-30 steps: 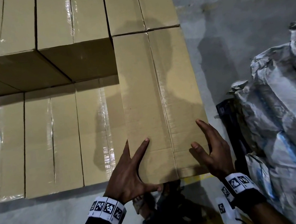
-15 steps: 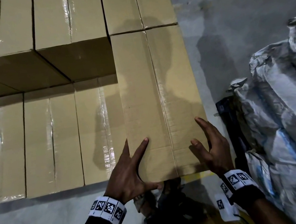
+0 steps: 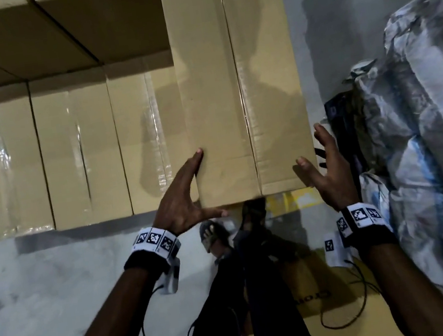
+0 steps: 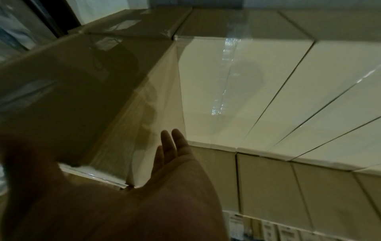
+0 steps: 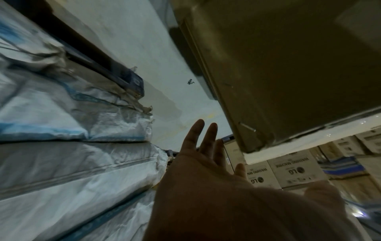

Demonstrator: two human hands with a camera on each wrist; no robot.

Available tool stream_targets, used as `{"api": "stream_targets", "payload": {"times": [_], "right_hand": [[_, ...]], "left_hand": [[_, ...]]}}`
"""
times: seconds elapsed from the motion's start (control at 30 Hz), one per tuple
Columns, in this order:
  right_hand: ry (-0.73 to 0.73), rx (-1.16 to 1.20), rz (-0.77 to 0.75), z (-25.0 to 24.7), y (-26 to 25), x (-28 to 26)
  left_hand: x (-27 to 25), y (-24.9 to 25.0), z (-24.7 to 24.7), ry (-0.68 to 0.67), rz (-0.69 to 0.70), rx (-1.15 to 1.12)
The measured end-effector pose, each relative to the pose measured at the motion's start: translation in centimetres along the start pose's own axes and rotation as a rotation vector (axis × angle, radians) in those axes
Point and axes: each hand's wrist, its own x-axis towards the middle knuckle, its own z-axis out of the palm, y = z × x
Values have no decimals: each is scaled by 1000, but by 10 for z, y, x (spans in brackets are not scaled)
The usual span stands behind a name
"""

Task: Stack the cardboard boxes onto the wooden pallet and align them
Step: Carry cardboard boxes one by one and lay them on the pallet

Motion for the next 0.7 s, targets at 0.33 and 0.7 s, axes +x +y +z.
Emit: {"api": "stream_targets", "payload": {"times": [0.33, 0.7], "right_hand": [[13, -141, 138, -28, -47, -79], [-44, -249, -225, -38, -155, -88]], "left_hand": [[-59, 37, -57, 58, -296, -94], [-148, 94, -115, -6, -198, 13]]}}
